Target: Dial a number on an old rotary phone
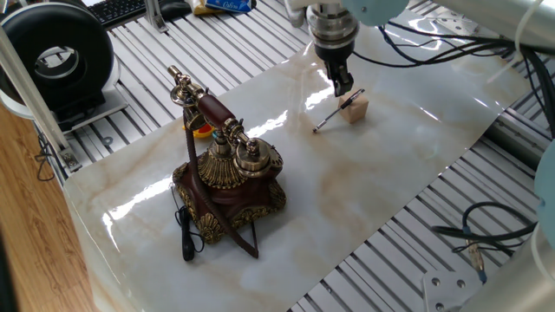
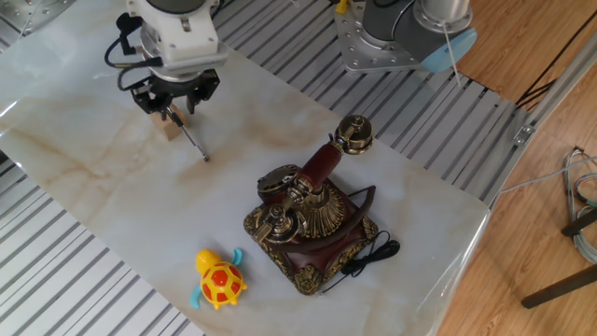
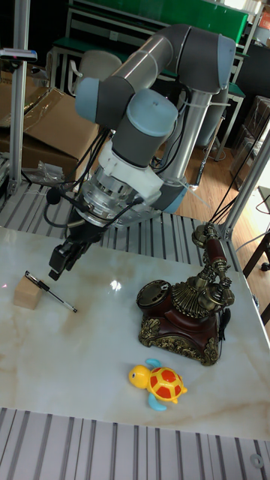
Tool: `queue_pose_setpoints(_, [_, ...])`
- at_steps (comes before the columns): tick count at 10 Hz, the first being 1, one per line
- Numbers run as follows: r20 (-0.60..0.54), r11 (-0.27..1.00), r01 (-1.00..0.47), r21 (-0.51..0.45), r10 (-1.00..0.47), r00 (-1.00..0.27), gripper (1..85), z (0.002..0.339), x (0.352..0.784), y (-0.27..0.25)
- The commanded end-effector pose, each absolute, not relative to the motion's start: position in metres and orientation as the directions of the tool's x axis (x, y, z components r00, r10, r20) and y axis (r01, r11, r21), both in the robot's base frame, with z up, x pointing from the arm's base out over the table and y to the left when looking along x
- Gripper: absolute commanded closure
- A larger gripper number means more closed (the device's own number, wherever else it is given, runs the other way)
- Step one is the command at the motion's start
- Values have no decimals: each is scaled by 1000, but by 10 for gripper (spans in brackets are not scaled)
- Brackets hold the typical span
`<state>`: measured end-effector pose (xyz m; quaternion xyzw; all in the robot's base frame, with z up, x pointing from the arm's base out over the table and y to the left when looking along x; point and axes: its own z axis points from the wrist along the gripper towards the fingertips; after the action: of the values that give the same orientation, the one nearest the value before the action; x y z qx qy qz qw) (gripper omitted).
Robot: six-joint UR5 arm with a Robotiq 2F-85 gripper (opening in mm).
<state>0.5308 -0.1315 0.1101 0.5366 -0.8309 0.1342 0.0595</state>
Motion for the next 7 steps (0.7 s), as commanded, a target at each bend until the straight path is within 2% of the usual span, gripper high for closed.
queue_pose_setpoints(1, [239,357,-919,-169,-890,-389,403,109,536,-128])
queue_pose_setpoints(5, [211,322,-932,-164,-912,-352,400,95,539,-122])
queue_pose_setpoints(7, [297,217,-959,-183,-918,-264,400,93,543,-144])
